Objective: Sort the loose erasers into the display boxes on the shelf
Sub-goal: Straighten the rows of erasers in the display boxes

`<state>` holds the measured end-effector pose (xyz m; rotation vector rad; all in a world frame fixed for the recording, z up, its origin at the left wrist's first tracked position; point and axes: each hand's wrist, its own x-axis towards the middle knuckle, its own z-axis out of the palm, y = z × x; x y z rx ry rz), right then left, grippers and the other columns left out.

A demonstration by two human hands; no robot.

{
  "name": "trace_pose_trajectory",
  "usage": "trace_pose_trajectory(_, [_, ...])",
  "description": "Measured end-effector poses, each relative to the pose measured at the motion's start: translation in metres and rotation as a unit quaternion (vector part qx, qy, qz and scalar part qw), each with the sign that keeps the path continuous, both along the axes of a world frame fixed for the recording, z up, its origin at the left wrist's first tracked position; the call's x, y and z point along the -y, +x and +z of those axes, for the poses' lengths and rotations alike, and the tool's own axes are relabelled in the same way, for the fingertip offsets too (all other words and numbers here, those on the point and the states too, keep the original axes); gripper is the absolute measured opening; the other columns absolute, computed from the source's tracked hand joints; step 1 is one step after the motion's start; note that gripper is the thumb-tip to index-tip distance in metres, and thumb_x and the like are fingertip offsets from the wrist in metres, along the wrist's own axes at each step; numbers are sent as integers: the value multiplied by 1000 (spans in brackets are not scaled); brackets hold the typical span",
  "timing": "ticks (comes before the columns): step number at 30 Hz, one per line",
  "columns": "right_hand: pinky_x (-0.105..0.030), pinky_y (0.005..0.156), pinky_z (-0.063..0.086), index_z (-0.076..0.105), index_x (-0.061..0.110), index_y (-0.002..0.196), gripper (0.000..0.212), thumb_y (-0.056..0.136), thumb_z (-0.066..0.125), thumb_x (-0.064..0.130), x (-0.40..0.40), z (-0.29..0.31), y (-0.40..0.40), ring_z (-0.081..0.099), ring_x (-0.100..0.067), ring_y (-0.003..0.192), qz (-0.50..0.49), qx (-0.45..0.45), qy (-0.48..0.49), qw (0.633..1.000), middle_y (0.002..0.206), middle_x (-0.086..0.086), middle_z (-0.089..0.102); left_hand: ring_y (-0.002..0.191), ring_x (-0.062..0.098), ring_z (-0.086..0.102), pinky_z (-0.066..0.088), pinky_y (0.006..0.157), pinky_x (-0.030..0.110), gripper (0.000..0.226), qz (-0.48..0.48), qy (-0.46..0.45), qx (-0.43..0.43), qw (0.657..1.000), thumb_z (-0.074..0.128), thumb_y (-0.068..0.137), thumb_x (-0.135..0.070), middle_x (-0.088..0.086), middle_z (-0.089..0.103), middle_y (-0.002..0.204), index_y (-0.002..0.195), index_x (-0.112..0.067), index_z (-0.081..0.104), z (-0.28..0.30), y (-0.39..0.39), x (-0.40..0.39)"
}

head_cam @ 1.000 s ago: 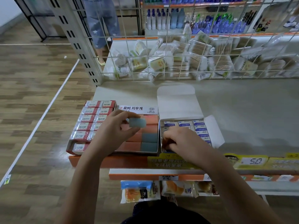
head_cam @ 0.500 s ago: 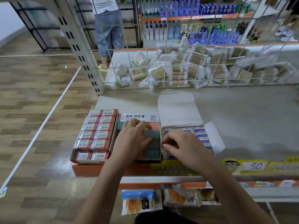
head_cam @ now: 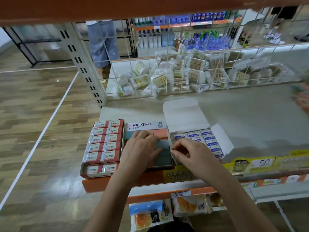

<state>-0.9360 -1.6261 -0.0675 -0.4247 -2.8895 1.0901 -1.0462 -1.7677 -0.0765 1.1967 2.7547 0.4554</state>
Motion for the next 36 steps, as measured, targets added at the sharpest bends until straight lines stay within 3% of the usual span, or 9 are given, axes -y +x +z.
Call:
trace_pose_trajectory(4, [-11, 73, 44, 52, 33, 97, 16, 86, 59, 44, 7, 2, 0, 52, 2, 84, -22, 13, -3, 1000, 89, 19, 53, 121, 11, 38, 36, 96, 26, 34, 1, 15, -18, 1000, 51, 93, -39, -8, 48, 130, 125, -30, 50, -2, -4, -1])
trace_pose_trajectory(15, [-7, 59, 39, 52, 29, 95, 7, 90, 56, 33, 21, 3, 3, 53, 5, 76, -98, 7, -33, 995, 83, 16, 56, 111, 15, 44, 40, 89, 30, 31, 14, 29, -41, 999, 48, 92, -46, -4, 52, 117, 114, -26, 54, -15, -10, -7])
trace_pose_trajectory(19, [-12, 69, 44, 58, 25, 101, 16, 92, 54, 37, 11, 7, 6, 57, 1, 80, -80, 8, -45, 996, 87, 13, 60, 111, 16, 45, 40, 89, 31, 41, -9, -18, -50, 999, 32, 90, -47, -6, 54, 121, 115, -26, 57, -7, -13, -10])
trace_pose_trajectory(23, [-25, 77, 48, 61, 16, 106, 20, 92, 56, 29, -24, 18, 16, 59, -13, 88, -69, -29, 39, 996, 93, 5, 62, 110, 21, 48, 39, 88, 34, 27, 18, 65, -84, 994, 49, 94, -37, 0, 59, 118, 114, -23, 61, 28, 1, -34])
trace_pose_trajectory(28, [-29, 93, 35, 52, 14, 123, 35, 90, 57, 24, -98, 30, 58, 47, -22, 116, -76, -51, 196, 976, 121, -6, 54, 114, 23, 46, 41, 92, 35, 31, -79, 69, -109, 988, 45, 95, -39, 1, 57, 120, 120, -24, 57, 42, 49, -117])
trace_pose_trajectory(32, [-34, 101, 35, 43, 16, 134, 46, 91, 54, 27, -169, 30, 115, 39, -26, 124, -112, -5, 276, 955, 135, -7, 44, 116, 24, 45, 41, 92, 36, 35, -135, 70, -102, 983, 47, 93, -42, 1, 56, 122, 122, -24, 55, 31, 108, -202])
trace_pose_trajectory(36, [-38, 104, 35, 36, 19, 139, 52, 91, 53, 31, -237, 23, 171, 34, -26, 129, -154, 54, 290, 943, 140, -6, 38, 114, 25, 47, 41, 91, 36, 37, -183, 74, -77, 977, 50, 91, -42, 3, 55, 122, 123, -22, 53, 21, 162, -283])
